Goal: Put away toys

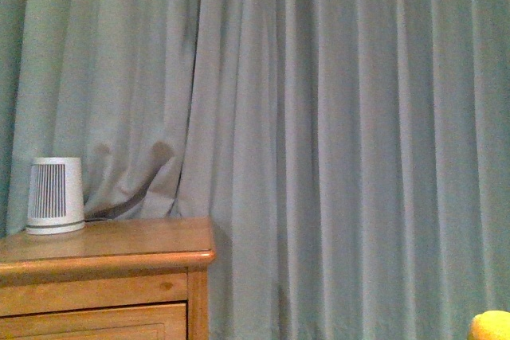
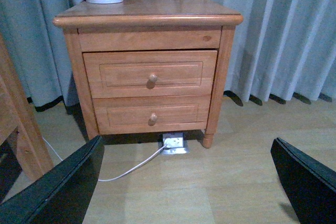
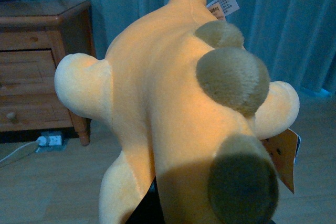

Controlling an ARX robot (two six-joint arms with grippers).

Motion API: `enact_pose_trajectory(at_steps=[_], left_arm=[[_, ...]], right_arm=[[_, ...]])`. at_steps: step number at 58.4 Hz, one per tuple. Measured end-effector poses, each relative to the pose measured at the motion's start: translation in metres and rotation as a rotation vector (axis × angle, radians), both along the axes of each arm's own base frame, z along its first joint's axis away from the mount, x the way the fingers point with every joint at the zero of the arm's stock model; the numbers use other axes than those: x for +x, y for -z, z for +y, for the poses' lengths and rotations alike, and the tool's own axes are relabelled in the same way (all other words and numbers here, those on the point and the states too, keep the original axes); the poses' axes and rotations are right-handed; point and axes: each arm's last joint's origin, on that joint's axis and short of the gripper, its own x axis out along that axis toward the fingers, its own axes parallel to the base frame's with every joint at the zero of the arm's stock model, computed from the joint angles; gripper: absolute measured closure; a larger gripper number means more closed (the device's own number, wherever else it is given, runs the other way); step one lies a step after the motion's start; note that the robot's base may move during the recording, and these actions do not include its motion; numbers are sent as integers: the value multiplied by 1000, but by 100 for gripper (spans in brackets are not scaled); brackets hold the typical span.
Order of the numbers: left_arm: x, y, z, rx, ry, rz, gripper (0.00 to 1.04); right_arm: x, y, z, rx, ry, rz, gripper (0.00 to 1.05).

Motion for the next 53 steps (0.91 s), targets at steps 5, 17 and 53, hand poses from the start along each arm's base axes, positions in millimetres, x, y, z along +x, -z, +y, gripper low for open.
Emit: enact_pose_trajectory(at_steps=[5,17,53], left_arm=[[0,0,0,0,0,0,6],[0,0,0,0,0,1,6],[0,0,0,0,-1,1,6]], right_arm=[[0,0,0,0,0,0,98],[0,0,0,0,0,0,98],[0,0,0,0,-1,0,98]])
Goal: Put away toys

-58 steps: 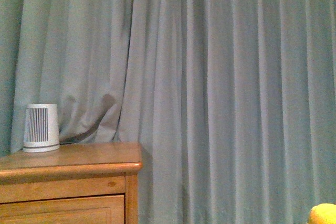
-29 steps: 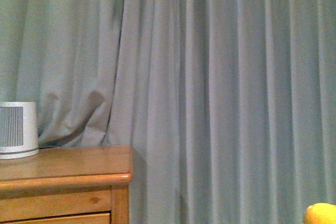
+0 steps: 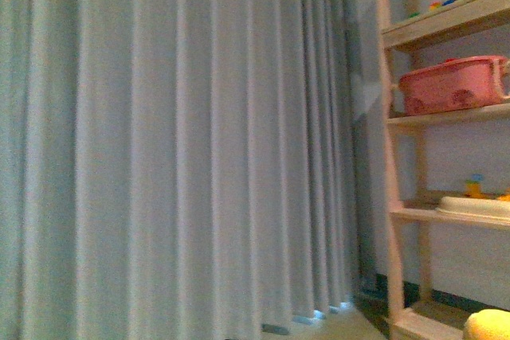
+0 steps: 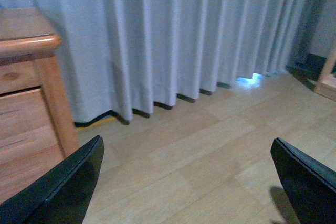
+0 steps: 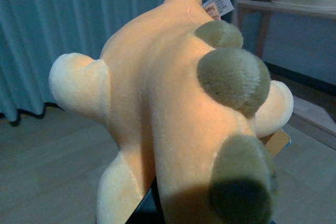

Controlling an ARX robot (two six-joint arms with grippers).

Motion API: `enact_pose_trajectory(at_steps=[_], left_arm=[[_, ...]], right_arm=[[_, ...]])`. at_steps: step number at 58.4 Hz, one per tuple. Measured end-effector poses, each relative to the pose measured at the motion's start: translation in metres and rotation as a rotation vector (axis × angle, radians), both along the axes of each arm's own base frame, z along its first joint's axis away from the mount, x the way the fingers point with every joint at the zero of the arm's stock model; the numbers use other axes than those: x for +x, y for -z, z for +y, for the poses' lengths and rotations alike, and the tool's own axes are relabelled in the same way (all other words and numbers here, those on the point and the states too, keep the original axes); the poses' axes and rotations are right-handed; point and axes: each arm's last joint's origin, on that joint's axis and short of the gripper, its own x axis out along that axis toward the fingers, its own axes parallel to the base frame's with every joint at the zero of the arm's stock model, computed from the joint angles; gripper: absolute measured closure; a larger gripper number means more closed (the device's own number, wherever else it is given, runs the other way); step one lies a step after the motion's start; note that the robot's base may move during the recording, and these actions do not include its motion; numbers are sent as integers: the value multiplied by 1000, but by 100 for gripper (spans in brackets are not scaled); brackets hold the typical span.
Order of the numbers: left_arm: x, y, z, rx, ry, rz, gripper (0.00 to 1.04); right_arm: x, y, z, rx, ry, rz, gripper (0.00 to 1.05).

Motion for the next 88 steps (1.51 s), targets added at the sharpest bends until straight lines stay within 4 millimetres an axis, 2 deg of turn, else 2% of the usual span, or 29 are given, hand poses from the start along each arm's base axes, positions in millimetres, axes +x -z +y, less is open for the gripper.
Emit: enact_pose_trajectory(at_steps=[88], left_arm=[[0,0,0,0,0,0,6]], right_arm=[[0,0,0,0,-3,0,98]])
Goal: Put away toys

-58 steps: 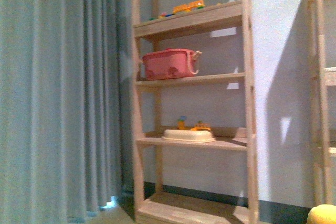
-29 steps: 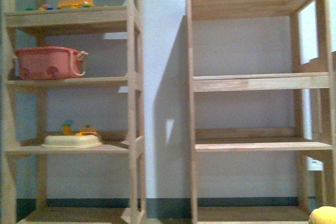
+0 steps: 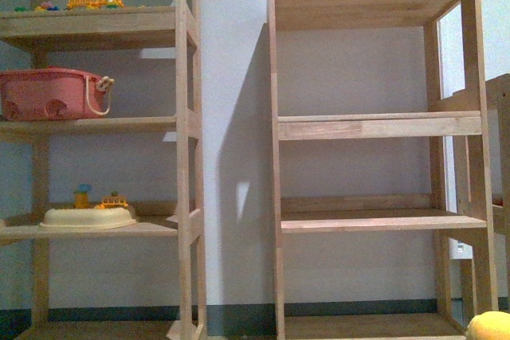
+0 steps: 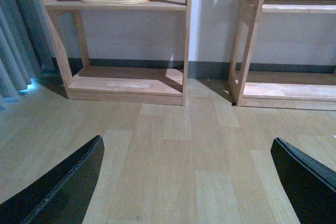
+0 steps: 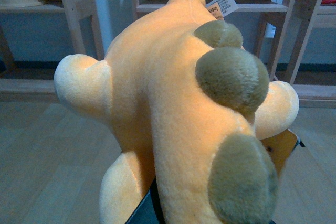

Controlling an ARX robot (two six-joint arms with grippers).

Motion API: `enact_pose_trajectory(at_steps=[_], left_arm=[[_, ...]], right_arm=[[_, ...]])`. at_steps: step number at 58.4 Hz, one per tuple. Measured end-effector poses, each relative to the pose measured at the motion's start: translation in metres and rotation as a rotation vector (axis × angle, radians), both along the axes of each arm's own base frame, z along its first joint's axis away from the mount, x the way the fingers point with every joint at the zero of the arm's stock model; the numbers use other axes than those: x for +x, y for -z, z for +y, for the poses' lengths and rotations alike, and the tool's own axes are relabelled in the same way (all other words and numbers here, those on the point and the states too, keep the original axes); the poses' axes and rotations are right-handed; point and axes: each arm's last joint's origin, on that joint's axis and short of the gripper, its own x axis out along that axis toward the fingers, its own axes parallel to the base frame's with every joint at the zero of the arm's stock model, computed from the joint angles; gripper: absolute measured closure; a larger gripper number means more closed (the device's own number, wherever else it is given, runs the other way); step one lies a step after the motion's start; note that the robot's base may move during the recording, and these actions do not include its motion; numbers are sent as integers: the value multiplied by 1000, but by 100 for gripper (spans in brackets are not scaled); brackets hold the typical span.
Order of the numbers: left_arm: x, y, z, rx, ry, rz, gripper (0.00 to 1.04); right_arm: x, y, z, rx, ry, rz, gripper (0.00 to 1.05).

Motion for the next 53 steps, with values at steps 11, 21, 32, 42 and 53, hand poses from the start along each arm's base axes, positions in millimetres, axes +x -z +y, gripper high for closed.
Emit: enact_pose_trajectory(at_steps=[11,21,32,42,53], left_arm=[[0,0,0,0,0,0,6],[0,0,0,0,0,0,6],[0,0,0,0,0,0,6],[0,0,0,0,0,0,6],[0,0,0,0,0,0,6]], right_arm=[[0,0,0,0,0,0,98],[0,0,0,0,0,0,98],[0,0,0,0,0,0,98],[0,0,0,0,0,0,98],[0,0,0,0,0,0,98]])
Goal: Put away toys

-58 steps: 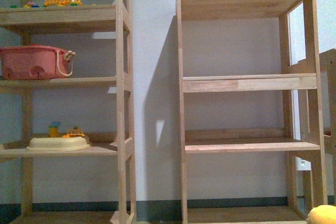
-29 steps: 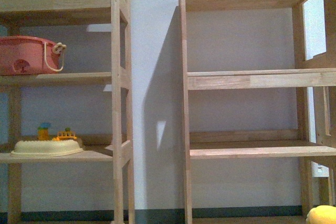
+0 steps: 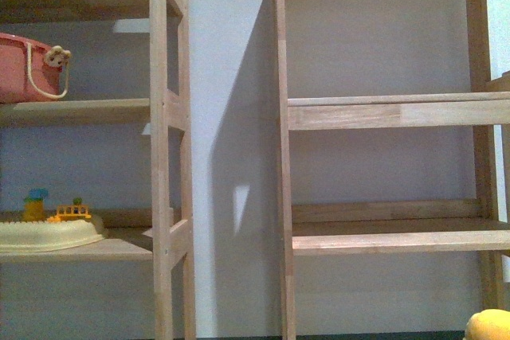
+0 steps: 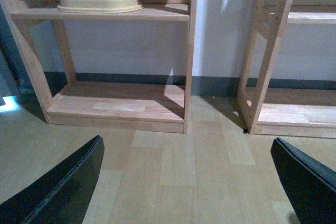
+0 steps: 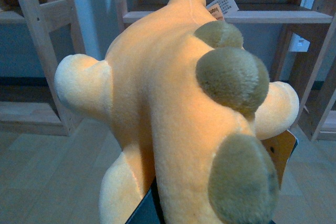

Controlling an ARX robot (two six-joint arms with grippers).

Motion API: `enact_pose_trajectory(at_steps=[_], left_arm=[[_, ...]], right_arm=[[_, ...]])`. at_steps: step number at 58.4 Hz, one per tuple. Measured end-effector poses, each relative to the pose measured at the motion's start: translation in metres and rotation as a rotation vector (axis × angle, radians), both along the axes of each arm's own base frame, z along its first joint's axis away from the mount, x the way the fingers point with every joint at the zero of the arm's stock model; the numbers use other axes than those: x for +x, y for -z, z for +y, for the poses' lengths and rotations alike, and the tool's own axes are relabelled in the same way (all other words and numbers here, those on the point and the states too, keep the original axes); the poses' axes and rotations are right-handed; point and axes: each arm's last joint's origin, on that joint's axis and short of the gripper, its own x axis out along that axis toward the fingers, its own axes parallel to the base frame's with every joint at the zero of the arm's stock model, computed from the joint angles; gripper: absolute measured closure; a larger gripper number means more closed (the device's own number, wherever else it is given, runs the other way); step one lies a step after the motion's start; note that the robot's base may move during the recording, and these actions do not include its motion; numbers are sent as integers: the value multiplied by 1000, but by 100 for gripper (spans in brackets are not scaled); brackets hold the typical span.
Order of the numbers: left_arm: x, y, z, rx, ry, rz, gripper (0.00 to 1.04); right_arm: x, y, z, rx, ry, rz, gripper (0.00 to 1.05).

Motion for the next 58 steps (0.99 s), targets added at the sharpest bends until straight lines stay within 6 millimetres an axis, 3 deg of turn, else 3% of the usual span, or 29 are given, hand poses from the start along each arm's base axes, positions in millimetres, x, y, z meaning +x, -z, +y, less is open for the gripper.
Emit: enact_pose_trajectory(at_steps=[58], left_arm=[[0,0,0,0,0,-1,6]], right_arm=[[0,0,0,0,0,0,98]])
